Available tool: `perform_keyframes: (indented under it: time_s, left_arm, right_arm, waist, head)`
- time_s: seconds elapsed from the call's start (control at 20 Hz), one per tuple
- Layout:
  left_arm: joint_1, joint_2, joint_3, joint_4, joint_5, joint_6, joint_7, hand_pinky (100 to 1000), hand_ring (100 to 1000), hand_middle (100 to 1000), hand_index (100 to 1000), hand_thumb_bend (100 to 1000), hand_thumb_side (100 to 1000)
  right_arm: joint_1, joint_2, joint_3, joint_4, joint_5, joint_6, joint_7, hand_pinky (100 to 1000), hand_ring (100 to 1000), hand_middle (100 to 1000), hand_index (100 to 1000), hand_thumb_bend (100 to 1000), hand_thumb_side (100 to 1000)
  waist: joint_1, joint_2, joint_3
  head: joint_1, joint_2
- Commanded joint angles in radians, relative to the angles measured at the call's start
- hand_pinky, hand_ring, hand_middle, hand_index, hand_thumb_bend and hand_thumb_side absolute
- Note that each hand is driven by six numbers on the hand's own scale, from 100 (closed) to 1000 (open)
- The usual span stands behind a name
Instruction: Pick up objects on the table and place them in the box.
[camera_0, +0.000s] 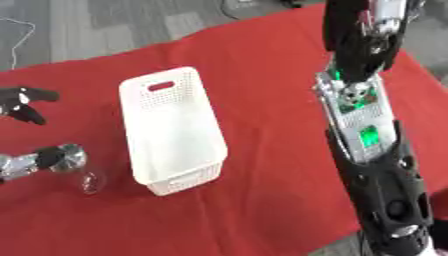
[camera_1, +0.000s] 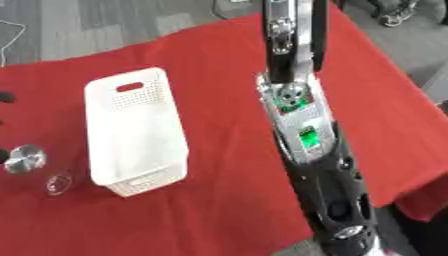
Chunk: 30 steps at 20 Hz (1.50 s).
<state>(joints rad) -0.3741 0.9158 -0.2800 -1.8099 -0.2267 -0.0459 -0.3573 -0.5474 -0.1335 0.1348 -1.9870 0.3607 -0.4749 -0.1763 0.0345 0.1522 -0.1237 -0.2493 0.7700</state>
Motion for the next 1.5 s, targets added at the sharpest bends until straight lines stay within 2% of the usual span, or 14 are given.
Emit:
perform_keyframes:
  time_s: [0.05, 0.3, 0.55, 0.7, 0.8, 1.5]
  left_arm:
    - [-0.017, 0.014, 0.006, -0.003, -0.008, -0.011, -0.026, 769, 746, 882, 970, 600, 753]
    - [-0.015, 0.015, 0.004, -0.001, -0.023, -0.020, -0.049, 775, 753, 886, 976, 652, 741]
    - [-0.013, 0.010, 0.002, 0.007, -0.041, -0.027, -0.054, 774, 753, 886, 976, 647, 743]
    - [-0.013, 0.006, 0.000, 0.012, -0.054, -0.030, -0.049, 776, 757, 886, 975, 646, 746]
    - [-0.013, 0.005, -0.001, 0.014, -0.063, -0.034, -0.046, 776, 757, 886, 975, 646, 746]
    - [-0.027, -0.024, -0.021, 0.063, -0.097, -0.051, -0.050, 777, 756, 878, 978, 638, 745]
  right_arm:
    - [-0.014, -0.003, 0.001, -0.013, -0.003, 0.002, 0.002, 333, 453, 534, 640, 100, 1000]
    - [-0.015, -0.003, 0.001, -0.013, -0.006, 0.002, 0.002, 334, 454, 534, 640, 100, 1000]
    - [-0.019, -0.001, 0.003, -0.013, -0.012, 0.001, 0.003, 333, 454, 535, 640, 100, 1000]
    - [-0.026, 0.001, 0.003, -0.013, -0.013, -0.002, 0.004, 333, 454, 535, 640, 100, 1000]
    - [-0.029, 0.001, 0.003, -0.013, -0.014, -0.004, 0.004, 333, 454, 535, 641, 100, 1000]
    - [-0.038, 0.010, 0.008, -0.013, -0.022, -0.008, 0.011, 334, 455, 535, 641, 100, 1000]
  waist:
    - [-0.001, -0.015, 0.002]
    - [-0.002, -0.013, 0.000]
    - [0.000, -0.009, -0.003]
    - [0.003, -0.001, -0.007]
    - [0.004, 0.002, -0.009]
    - [0.001, 0.015, -0.033]
  head:
    - [0.007, 0.000]
    - [0.015, 0.000]
    - [0.026, 0.000]
    - [0.069, 0.000]
    - [0.084, 0.000]
    - [0.078, 0.000]
